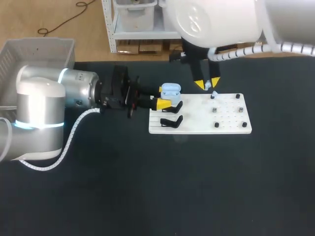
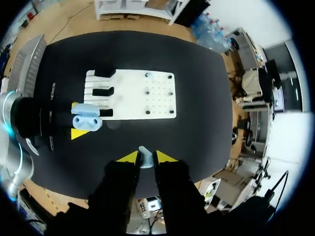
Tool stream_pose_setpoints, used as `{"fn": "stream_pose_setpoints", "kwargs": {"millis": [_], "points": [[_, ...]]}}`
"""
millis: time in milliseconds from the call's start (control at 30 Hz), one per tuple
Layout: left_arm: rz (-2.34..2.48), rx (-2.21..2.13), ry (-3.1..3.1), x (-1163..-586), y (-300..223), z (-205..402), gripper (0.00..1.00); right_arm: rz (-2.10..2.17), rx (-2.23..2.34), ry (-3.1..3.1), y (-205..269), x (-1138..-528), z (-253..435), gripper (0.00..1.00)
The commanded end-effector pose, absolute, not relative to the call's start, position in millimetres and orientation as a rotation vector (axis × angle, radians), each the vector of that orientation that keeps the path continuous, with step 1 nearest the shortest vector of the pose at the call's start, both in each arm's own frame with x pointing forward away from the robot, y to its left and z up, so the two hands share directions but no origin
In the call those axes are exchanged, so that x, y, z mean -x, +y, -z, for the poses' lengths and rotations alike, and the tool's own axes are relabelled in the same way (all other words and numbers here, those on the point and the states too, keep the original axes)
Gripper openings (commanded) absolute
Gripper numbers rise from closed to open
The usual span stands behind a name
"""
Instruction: Pick up each earbud case from the left stands, insert the matching earbuds, close the lid, and place the case in the box.
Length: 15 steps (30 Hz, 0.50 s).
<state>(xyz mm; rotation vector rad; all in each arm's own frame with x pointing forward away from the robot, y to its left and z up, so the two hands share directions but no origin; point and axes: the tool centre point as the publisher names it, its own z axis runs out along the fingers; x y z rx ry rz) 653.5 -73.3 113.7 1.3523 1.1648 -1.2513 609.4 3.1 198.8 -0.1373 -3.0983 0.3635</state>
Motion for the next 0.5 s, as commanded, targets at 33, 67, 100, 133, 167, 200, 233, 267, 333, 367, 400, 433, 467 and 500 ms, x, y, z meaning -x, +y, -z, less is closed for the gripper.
{"fn": "stream_pose_setpoints", "kwargs": {"millis": [33,67,100,133,167,200,233,267,333,367,400,433,467,500], "points": [[1.241,-1.345,1.168,-650,-75,-113,0.0,-0.348,0.333,-3.02,10,-621,-204,0.0],[1.239,-1.345,1.168,-650,-76,-113,0.0,-0.339,0.388,-2.999,10,-621,-204,0.0],[1.239,-1.345,1.166,-649,-77,-113,0.0,-0.326,0.44,-2.99,11,-622,-205,0.0],[1.238,-1.346,1.164,-649,-78,-113,0.0,-0.32,0.485,-2.983,11,-623,-205,0.0],[1.234,-1.351,1.161,-649,-79,-113,0.0,-0.322,0.515,-2.973,12,-623,-206,0.0],[1.231,-1.356,1.157,-649,-81,-113,0.0,-0.313,0.536,-2.968,13,-623,-205,0.0],[1.23,-1.359,1.153,-649,-82,-113,0.0,-0.312,0.552,-2.972,14,-623,-205,0.0],[1.228,-1.362,1.151,-648,-83,-113,0.0,-0.305,0.562,-2.971,15,-622,-204,0.0],[1.225,-1.366,1.146,-648,-85,-113,0.0,-0.285,0.582,-2.961,17,-621,-202,0.0],[1.224,-1.367,1.144,-648,-86,-113,0.0,-0.29,0.588,-2.962,17,-620,-201,0.0],[1.223,-1.368,1.141,-648,-87,-112,0.0,-0.285,0.594,-2.96,17,-620,-199,0.0],[1.223,-1.369,1.139,-648,-87,-112,0.0,-0.28,0.598,-2.956,17,-619,-199,0.0],[1.222,-1.369,1.137,-648,-88,-112,0.0,-0.289,0.606,-2.956,18,-619,-198,0.0],[1.221,-1.369,1.135,-648,-88,-111,0.0,-0.291,0.607,-2.956,18,-618,-198,0.0]]}}
